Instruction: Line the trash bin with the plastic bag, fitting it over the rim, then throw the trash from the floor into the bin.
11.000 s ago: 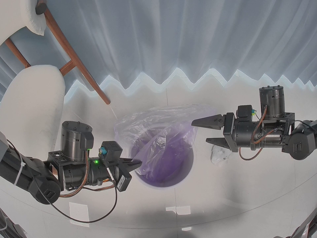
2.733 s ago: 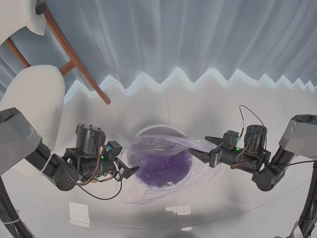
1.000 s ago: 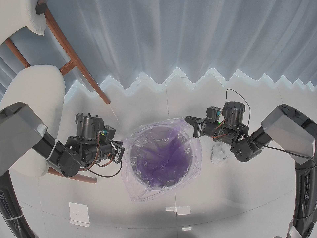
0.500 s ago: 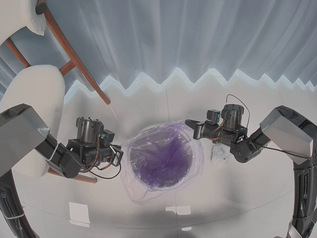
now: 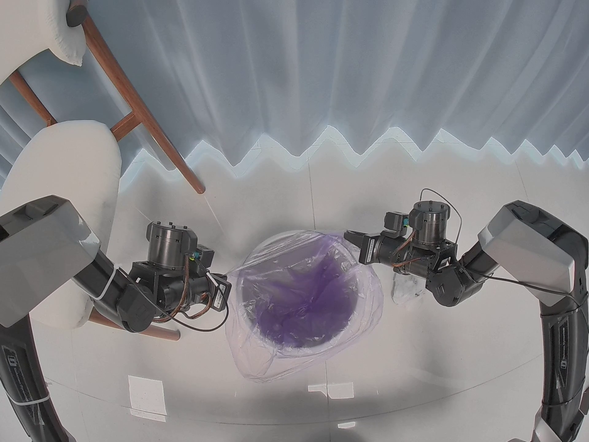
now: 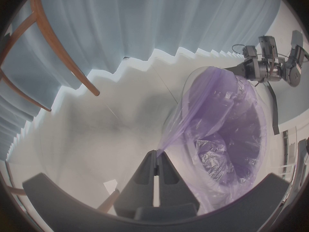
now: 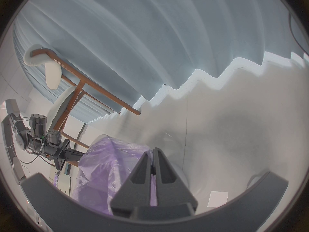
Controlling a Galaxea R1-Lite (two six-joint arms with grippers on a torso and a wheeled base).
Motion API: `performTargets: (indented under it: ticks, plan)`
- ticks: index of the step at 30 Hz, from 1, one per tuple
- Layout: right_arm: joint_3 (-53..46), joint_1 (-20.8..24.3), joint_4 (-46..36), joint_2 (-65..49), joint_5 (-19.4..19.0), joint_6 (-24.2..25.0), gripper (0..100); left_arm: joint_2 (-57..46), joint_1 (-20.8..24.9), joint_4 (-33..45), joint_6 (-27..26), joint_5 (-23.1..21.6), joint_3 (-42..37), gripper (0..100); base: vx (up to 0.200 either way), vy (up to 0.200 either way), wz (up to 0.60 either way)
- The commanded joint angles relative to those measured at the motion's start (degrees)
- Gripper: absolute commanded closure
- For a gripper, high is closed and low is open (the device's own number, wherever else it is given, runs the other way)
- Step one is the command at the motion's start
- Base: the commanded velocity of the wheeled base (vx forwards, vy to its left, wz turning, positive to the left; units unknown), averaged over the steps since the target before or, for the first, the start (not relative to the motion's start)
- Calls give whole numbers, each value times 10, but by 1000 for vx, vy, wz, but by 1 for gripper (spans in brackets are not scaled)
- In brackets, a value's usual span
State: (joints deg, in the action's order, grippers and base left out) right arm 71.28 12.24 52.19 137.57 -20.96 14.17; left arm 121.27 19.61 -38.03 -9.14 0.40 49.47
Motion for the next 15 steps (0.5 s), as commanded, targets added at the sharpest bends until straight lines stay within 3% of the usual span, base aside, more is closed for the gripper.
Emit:
performTargets:
  ticks: [1,8,15]
  plan:
    - [0,-5,-1,10,0,3,100,3,-3,2,23,-2,-3,100,0,0,0]
    - [0,-8,-1,18,-1,10,100,4,-9,2,110,-7,-4,100,0,0,0]
    - [1,-9,0,18,0,68,100,20,-11,-10,218,-5,-11,100,0,0,0]
